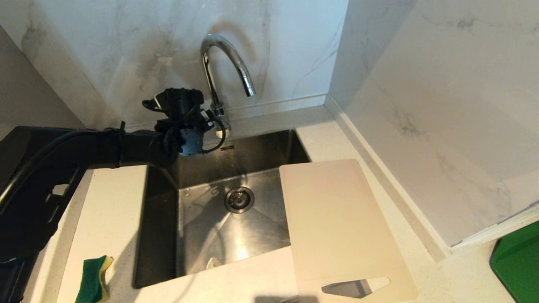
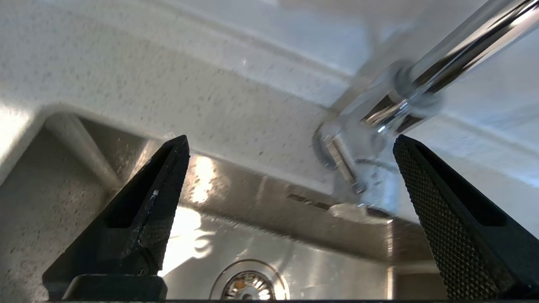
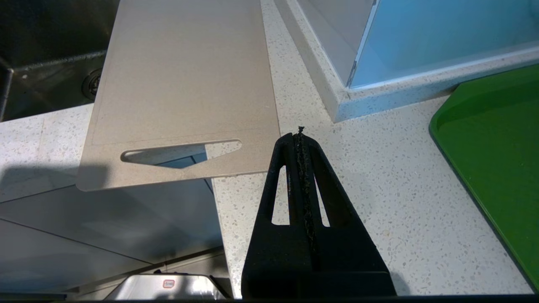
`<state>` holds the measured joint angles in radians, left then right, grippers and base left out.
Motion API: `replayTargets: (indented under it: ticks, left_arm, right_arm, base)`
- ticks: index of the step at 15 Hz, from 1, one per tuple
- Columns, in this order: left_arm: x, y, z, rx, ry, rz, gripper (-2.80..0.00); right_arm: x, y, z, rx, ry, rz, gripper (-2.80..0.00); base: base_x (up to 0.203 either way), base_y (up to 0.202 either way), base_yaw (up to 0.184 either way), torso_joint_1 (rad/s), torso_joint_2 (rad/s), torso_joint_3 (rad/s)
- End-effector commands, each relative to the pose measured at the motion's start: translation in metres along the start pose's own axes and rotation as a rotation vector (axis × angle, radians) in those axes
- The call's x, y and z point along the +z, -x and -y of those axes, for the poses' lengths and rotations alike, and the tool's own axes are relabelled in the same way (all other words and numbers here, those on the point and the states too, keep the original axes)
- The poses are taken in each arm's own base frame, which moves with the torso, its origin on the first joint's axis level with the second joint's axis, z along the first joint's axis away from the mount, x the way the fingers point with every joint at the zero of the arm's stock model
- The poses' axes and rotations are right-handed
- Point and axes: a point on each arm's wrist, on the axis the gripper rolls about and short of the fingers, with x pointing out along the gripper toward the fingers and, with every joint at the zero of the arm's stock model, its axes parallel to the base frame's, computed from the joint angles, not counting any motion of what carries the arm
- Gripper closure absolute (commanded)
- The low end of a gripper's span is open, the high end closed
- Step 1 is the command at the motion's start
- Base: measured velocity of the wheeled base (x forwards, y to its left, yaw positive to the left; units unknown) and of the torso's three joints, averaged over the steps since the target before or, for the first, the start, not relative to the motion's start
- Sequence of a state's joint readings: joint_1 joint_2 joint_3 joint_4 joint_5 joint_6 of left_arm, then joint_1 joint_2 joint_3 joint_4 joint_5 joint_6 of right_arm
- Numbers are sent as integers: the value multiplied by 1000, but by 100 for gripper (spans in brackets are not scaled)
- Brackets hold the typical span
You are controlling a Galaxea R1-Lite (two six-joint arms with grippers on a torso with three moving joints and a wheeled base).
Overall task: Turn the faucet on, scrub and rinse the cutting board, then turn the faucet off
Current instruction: Turn on the tap
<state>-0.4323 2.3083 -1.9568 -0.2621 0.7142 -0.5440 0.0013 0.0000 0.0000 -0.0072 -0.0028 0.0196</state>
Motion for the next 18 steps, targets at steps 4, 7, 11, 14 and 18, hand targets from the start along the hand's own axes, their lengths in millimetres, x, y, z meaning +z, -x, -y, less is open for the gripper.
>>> replayTargets:
  ticks: [4, 7, 11, 14, 18]
  left_arm:
    - [-25, -13, -8, 42, -42, -20, -280]
    - [-30, -16, -10, 49, -48, -25, -280]
    - [-36, -19, -15, 81, -73, -34, -280]
    - [-36, -20, -16, 88, -81, -40, -280]
    - [-34, -17, -14, 79, -72, -36, -280]
  right_arm:
    - [0, 0, 0, 0, 0, 0, 0]
    - [0, 0, 0, 0, 0, 0, 0]
    - [0, 0, 0, 0, 0, 0, 0]
    - [0, 0, 0, 0, 0, 0, 0]
    - [0, 0, 0, 0, 0, 0, 0]
  base:
    - [0, 0, 0, 0, 0, 0]
    - [0, 0, 0, 0, 0, 0]
    - [0, 0, 0, 0, 0, 0]
    - [0, 0, 0, 0, 0, 0]
    - [0, 0, 0, 0, 0, 0]
